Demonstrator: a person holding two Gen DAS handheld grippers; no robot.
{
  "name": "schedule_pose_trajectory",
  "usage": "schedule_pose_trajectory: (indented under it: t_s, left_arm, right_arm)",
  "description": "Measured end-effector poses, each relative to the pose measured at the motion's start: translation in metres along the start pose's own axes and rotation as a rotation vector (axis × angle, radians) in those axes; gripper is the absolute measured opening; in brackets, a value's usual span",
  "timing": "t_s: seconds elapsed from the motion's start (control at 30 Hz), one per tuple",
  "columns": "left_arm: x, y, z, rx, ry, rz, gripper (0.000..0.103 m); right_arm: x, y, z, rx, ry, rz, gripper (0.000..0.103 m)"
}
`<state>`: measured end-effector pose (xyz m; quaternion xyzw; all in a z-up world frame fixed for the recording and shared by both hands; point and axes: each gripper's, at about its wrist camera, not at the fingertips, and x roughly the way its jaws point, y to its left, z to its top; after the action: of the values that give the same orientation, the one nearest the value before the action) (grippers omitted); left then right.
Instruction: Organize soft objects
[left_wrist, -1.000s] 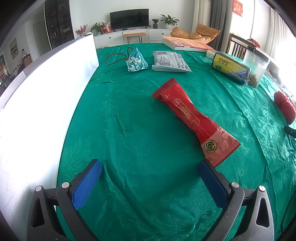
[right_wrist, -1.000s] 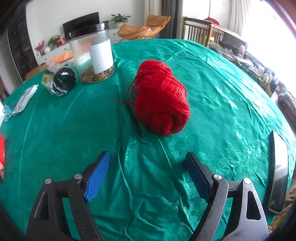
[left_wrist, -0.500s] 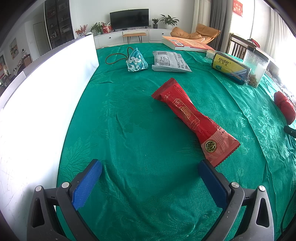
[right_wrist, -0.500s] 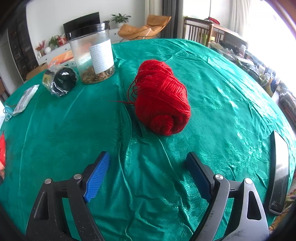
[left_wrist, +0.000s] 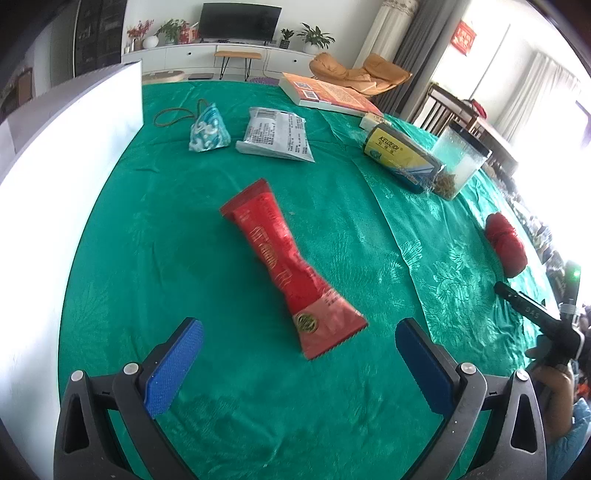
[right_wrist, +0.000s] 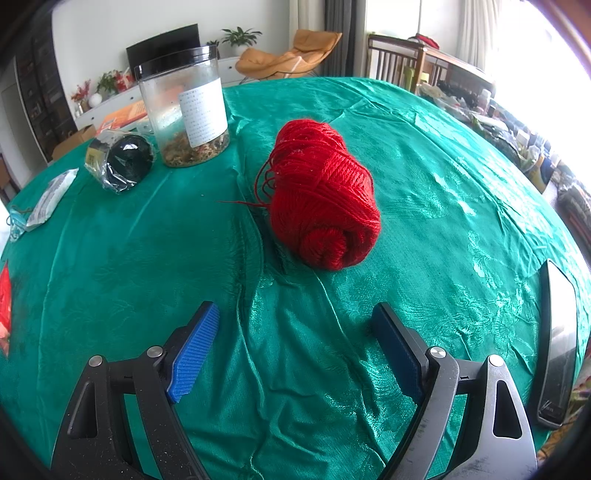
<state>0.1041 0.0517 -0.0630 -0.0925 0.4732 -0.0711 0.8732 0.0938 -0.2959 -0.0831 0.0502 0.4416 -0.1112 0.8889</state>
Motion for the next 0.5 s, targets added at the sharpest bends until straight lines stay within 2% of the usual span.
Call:
schedule_pose_trajectory:
  t_s: [0.07,0.1,0.17,0.2,0.27,0.3,0.33,0.37,0.4,0.47,0.5]
  left_arm:
    - [0.017,-0.013,0.012,0.033,0.024,0.080,0.103]
    - [0.026,-0.015,0.015,0.024,0.041,0.109,0.102]
    - [0.038,-0.014,0.020,-0.011,0.060,0.135,0.096]
    - [0.038,-0.017,0.022,-0.003,0.044,0.159,0.091]
    - [0.042,-0.023,0.023,0.036,0.046,0.209,0.079]
    - [0.043,-0.025,0.024,0.059,0.040,0.225,0.069]
    - [0.042,-0.026,0.025,0.069,0.029,0.212,0.053]
    - [0.041,-0.026,0.026,0.073,0.024,0.209,0.043]
    - [0.040,-0.024,0.028,0.074,0.028,0.202,0.025]
    - [0.034,-0.017,0.032,0.046,0.033,0.143,0.022]
    - [0.028,-0.014,0.034,0.034,0.021,0.116,0.021]
  right_arm:
    - [-0.002,-0.004,0.003,0.018,0.009,0.031,0.087]
    - [-0.006,-0.010,0.005,0.057,-0.008,0.078,0.086]
    - [-0.021,-0.030,0.013,0.165,-0.084,0.174,0.086]
    - [-0.024,-0.037,0.022,0.194,-0.100,0.187,0.086]
    - [-0.021,-0.042,0.048,0.189,-0.080,0.184,0.086]
    - [-0.014,-0.040,0.062,0.171,-0.054,0.188,0.086]
    - [-0.004,-0.036,0.075,0.149,-0.017,0.190,0.086]
    - [0.010,-0.031,0.087,0.124,0.028,0.182,0.086]
    - [0.022,-0.028,0.095,0.100,0.059,0.177,0.086]
    - [0.044,-0.019,0.104,0.039,0.122,0.159,0.083]
    - [0.052,-0.018,0.106,0.021,0.153,0.105,0.052]
